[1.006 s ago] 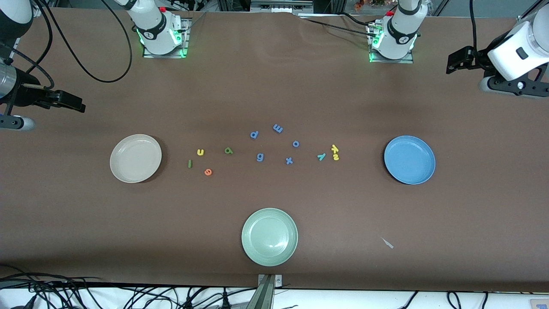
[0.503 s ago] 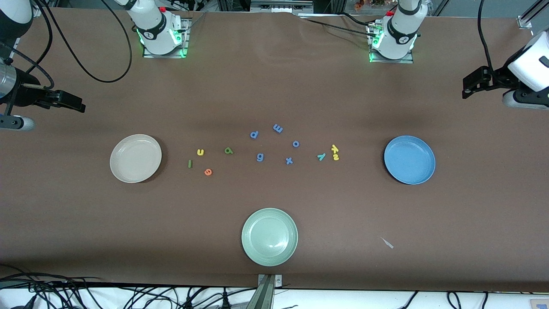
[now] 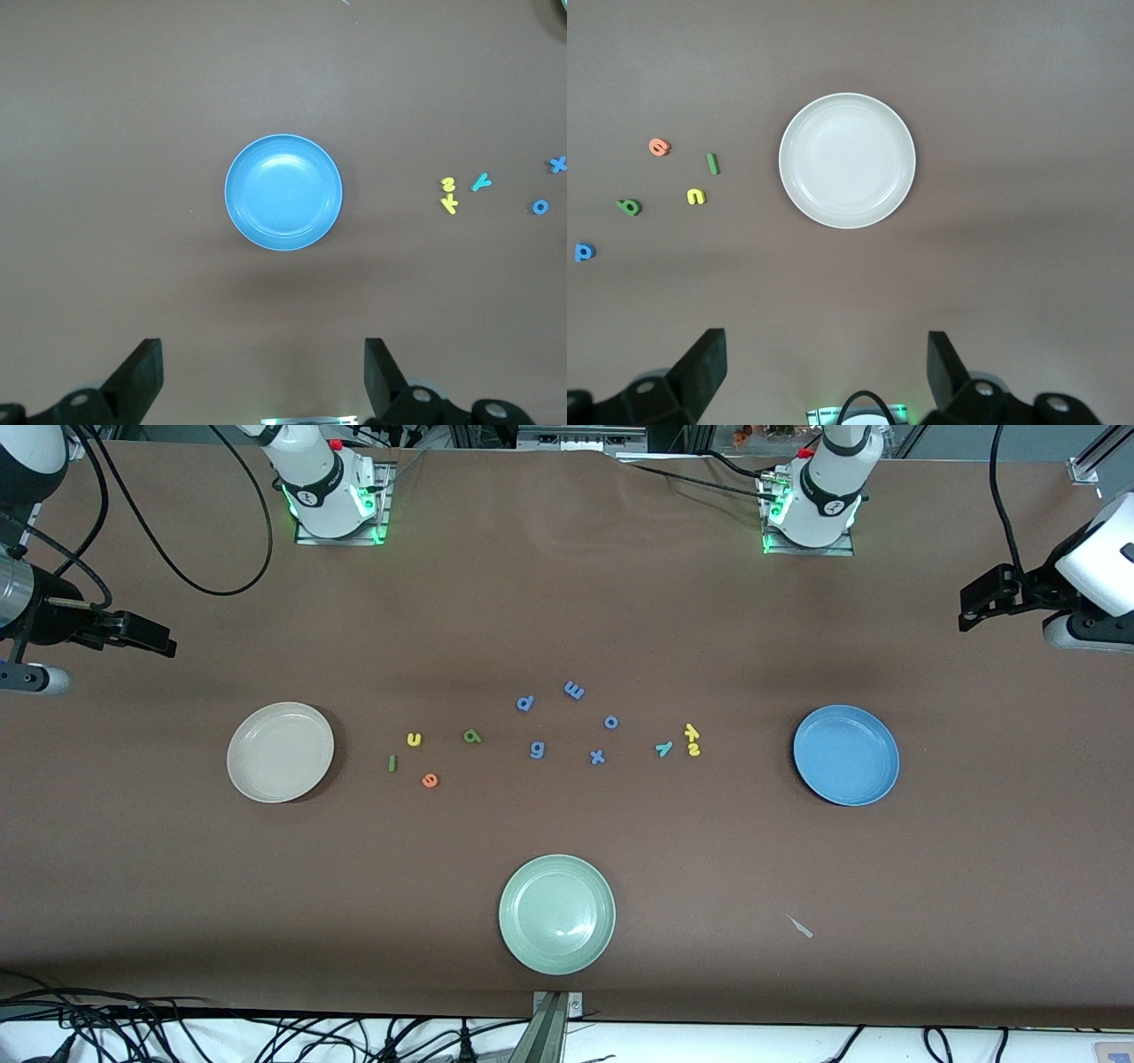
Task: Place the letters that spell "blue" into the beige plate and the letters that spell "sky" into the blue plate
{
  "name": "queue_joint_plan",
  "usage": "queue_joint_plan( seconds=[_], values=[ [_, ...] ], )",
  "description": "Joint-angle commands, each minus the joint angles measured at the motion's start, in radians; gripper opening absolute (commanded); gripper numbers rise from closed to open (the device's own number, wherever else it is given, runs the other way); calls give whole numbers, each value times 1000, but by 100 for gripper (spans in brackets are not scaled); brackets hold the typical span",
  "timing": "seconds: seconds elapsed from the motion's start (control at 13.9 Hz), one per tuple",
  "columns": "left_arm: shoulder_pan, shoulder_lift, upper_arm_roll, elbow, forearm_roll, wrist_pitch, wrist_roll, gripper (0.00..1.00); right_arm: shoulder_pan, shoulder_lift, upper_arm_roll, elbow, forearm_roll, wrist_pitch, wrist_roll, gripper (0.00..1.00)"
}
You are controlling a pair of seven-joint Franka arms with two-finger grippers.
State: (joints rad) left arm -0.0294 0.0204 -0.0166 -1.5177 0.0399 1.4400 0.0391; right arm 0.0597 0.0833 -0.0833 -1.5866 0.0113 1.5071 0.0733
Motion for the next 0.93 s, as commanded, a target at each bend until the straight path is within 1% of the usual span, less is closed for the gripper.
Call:
queue_joint_plan(
  seconds=[0.0, 0.14, 0.36, 0.43, 0.5, 0.65, 0.86],
  values=[
    [0, 10, -6, 27, 12, -20, -8, 100, 2, 1, -3, 17, 4, -16, -12, 100],
    [-1, 3, -6, 28, -20, -46, -10, 100, 2, 1, -3, 17, 4, -16, -10, 100],
    [0, -19, -14, 11, -28, -56, -7, 100, 2, 1, -3, 17, 4, -16, -10, 100],
    [6, -29, -14, -8, -28, -73, -1, 100, 2, 1, -3, 17, 4, -16, -10, 100],
    [22, -58, -14, -50, -29, -67, 2, 100, 2, 1, -3, 17, 4, -16, -10, 100],
    [43, -115, -22, -129, -57, -21, 2, 100, 2, 1, -3, 17, 4, -16, -12, 100],
    [49, -125, -22, -139, -57, -13, 2, 100, 2, 1, -3, 17, 3, -16, -12, 100]
  ],
)
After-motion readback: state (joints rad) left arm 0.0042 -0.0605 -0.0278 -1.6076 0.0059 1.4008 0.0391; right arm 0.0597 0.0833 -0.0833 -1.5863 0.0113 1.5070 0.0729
